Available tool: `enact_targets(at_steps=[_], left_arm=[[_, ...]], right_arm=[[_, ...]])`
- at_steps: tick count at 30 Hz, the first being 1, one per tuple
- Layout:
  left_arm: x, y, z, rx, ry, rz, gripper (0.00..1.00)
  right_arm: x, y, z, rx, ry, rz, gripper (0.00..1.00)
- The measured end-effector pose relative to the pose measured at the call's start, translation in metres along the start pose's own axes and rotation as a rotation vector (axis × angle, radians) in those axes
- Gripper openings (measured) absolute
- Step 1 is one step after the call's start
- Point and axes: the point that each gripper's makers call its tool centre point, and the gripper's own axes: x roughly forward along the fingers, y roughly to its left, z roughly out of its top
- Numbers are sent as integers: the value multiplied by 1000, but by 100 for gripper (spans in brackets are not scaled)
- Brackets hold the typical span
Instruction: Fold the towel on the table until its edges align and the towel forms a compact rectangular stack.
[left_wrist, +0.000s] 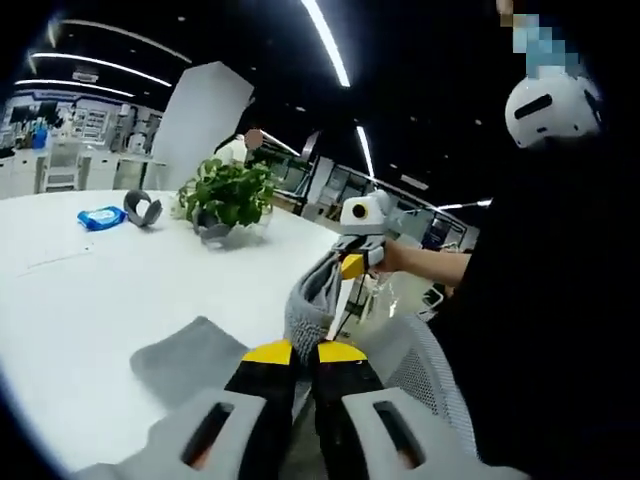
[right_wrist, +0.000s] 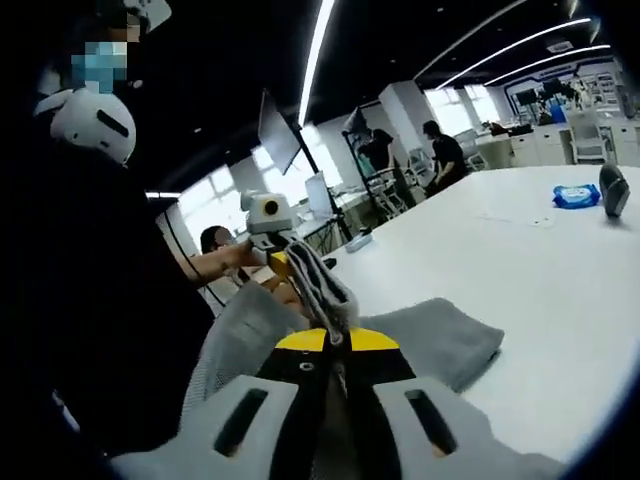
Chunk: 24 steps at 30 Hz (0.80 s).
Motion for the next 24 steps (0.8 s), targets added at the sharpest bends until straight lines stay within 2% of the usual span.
enact_targets(at_steps=[1,4,6,8,11,13,18,22,24], left_arm=[[2,3,-1,-18,-4,1,5],[9,21,-2,-85,-10,1,5],[14,35,-9,-102,27,17,5],[21,51,-17,-114,75,38,5],[27,74,-27,-181,119,72,5],[28,91,-31,-214,131,95,5],[36,115,-38,-252,140,131,5],[43,139,-48,-296,151,199,5],[45,150,-56,-299,168,253,5]], right_arm=[[2,-8,-2,43,5,-15,2],[5,-29,-2,84,20,-24,2],[9,-45,-6,164,50,-40,2],[14,-64,-13,209,101,-63,2],[23,-83,-21,260,138,-64,2],[27,-94,-24,312,154,-65,2],[34,-125,-31,399,165,-126,2],[40,-144,-41,421,190,-190,2],[45,-156,-45,409,186,-233,2]])
